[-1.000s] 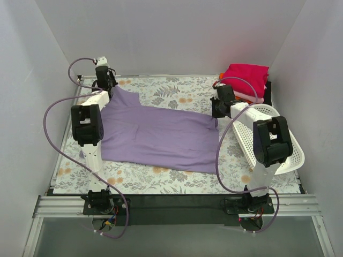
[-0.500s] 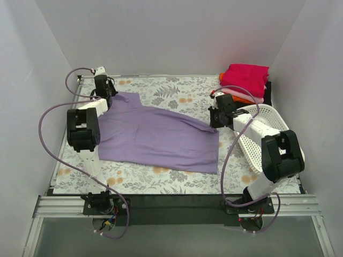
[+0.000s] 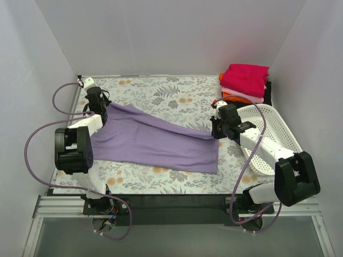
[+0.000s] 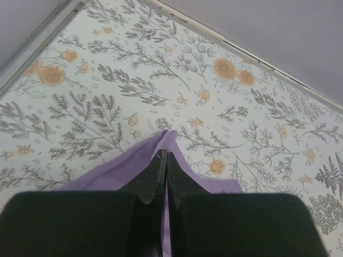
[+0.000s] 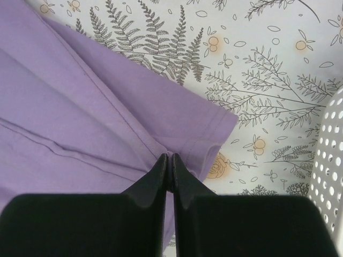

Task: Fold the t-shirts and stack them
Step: Fold the tshirt

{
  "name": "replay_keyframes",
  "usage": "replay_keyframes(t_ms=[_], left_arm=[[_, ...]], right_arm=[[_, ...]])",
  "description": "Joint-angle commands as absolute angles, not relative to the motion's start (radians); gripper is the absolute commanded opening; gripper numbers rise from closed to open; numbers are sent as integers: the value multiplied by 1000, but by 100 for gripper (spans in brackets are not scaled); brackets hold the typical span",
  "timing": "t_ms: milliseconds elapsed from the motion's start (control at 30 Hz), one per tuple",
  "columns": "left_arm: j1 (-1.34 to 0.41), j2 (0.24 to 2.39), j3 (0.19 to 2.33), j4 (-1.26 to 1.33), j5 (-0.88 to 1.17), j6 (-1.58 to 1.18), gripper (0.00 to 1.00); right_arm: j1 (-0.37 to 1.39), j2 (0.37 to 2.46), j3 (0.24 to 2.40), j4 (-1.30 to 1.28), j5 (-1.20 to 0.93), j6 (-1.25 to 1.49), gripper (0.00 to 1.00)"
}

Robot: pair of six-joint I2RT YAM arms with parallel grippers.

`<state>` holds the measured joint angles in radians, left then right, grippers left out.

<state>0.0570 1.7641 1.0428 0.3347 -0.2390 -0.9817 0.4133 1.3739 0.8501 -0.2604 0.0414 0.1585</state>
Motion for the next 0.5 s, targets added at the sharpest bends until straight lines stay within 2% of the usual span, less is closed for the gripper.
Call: replay_keyframes(t_ms=[0,467], left_arm=[[64,1635,967,374,-327,-1000,0],[67,1284,690,364,-452,-1088,0]], right_arm=[[431,1307,825,-291,57,166,1],[497,1155,749,-371,81,170,1]])
